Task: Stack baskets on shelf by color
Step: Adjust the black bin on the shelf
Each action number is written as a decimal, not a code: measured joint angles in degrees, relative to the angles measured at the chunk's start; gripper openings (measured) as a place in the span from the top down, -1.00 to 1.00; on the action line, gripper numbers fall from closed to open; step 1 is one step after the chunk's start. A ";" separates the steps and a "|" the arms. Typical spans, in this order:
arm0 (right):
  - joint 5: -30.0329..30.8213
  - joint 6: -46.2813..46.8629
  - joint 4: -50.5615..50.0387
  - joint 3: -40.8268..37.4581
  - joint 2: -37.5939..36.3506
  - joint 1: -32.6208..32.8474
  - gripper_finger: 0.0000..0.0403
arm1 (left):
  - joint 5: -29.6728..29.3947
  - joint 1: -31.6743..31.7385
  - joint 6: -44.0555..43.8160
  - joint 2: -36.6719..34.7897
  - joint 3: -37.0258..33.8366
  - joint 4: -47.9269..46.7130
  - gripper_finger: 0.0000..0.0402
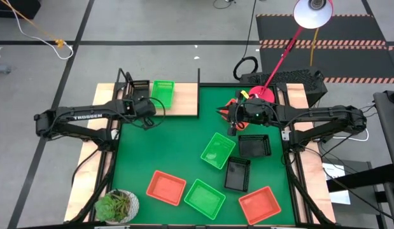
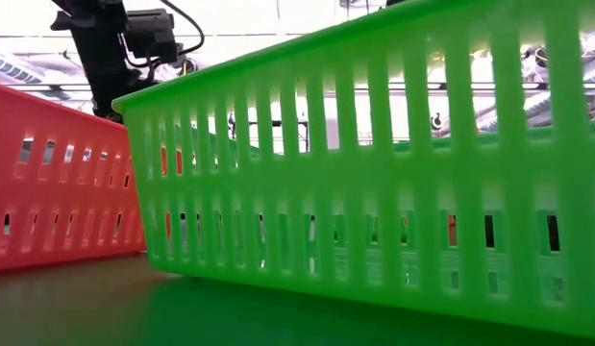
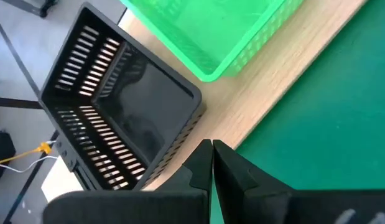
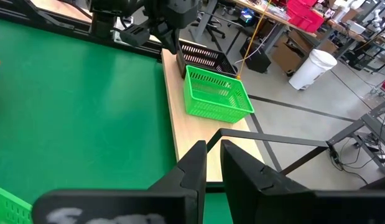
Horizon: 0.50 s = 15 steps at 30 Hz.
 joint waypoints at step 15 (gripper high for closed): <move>0.00 0.00 0.00 0.00 0.00 0.00 0.79 | -0.96 1.90 -3.68 0.00 0.00 -2.61 0.92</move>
